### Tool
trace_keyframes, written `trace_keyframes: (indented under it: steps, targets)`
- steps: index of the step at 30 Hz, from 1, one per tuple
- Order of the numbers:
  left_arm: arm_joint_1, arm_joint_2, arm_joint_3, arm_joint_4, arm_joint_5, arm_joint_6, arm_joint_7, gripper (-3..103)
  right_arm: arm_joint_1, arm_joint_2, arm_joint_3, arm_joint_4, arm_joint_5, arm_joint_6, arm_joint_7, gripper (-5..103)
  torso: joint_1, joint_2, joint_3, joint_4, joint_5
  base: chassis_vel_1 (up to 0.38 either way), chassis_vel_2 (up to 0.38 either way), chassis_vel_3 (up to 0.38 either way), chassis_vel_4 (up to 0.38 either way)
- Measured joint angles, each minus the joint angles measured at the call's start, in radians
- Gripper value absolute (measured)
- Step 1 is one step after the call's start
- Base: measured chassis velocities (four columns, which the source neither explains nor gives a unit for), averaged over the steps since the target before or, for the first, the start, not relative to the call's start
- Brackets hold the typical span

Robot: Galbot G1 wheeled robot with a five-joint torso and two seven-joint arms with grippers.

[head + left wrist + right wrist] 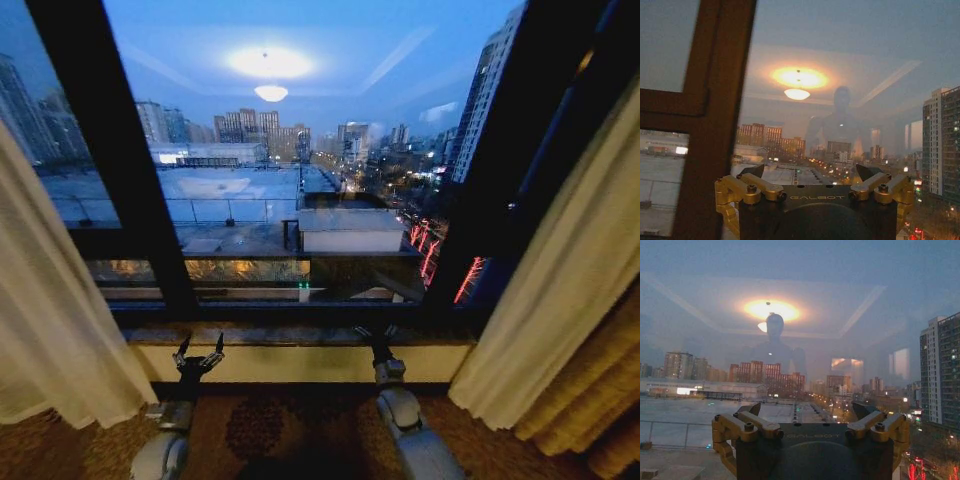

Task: Open the curtains by pulling them apart, changing their state from closed to fully open.

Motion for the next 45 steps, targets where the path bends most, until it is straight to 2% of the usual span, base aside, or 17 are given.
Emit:
trace_keyframes:
  steps: [29,45]
  targets:
    - [0.000,0.000,0.000,0.000,0.000,0.000,0.000,100,0.000,0.000,0.000,0.000,0.000,0.000,0.000,100,0.000,0.000,0.000,0.0002,-0.0004,0.344,0.344,-0.345,-0.342]
    - [0.000,0.000,0.001,0.000,0.000,0.000,0.000,100,0.000,-0.001,0.001,0.000,0.000,0.000,0.000,100,0.000,0.000,0.000,-0.0003,0.0001,0.024,0.026,-0.029,-0.040]
